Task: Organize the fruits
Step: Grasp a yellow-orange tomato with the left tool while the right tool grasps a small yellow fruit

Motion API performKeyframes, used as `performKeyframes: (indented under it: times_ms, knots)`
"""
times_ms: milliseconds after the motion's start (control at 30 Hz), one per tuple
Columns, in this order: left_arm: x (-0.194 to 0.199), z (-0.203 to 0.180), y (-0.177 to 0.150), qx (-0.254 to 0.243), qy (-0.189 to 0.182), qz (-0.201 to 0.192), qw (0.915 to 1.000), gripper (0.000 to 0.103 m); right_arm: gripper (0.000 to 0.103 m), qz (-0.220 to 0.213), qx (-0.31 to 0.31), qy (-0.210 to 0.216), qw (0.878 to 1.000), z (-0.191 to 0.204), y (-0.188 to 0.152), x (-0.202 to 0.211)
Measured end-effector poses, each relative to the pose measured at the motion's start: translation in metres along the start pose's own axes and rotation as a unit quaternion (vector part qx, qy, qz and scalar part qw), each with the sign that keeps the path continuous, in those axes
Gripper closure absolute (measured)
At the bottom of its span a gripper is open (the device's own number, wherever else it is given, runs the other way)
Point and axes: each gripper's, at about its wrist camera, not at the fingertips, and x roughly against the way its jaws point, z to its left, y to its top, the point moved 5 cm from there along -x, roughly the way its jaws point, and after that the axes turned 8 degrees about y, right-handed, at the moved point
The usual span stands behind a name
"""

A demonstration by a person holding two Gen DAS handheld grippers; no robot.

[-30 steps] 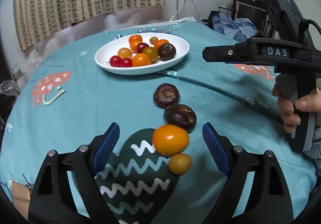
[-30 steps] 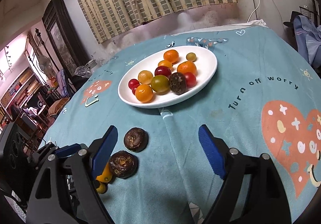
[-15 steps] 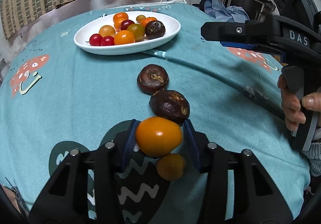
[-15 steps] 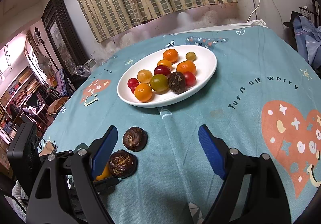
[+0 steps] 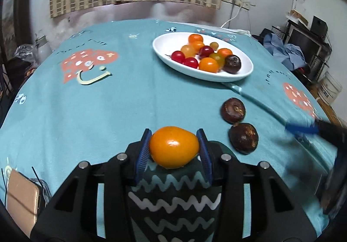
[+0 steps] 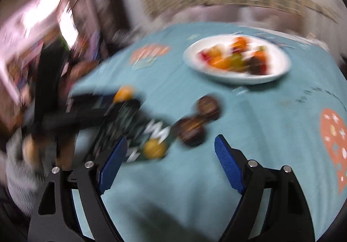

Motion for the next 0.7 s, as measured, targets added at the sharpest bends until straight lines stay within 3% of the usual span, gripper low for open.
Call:
performKeyframes:
  times_ms: [67,133,200,400,533,600,700]
  knots:
    - [0.001,0.002,0.001,0.003,0.002,-0.003,1.0000,0.060,0.027,0.033,0.034,-0.004,0.999,0.018,-0.008,-0.017]
    - [0.002,0.002,-0.001,0.004,0.004,-0.002,1.0000,0.060,0.040,0.061,0.047,-0.010,0.997,0.024,-0.010,-0.031]
    - [0.001,0.003,-0.002,0.003,0.003,0.000,1.0000,0.060,0.044,0.072,0.047,-0.011,0.996,0.024,-0.009,-0.039]
    - [0.002,-0.001,-0.002,0.000,0.001,0.002,1.0000,0.060,0.048,0.080,0.043,-0.025,0.996,0.015,-0.001,-0.050]
    - [0.000,-0.002,-0.003,-0.005,0.002,0.005,1.0000,0.060,0.061,0.081,0.033,-0.018,0.996,0.010,-0.002,-0.062]
    - [-0.002,-0.005,-0.004,-0.010,0.004,0.008,0.9999,0.060,0.073,0.074,0.018,-0.008,0.997,0.004,-0.001,-0.060]
    - [-0.003,-0.007,-0.005,-0.016,0.007,0.008,0.9998,0.060,0.075,0.057,0.005,0.003,0.998,0.001,0.000,-0.051]
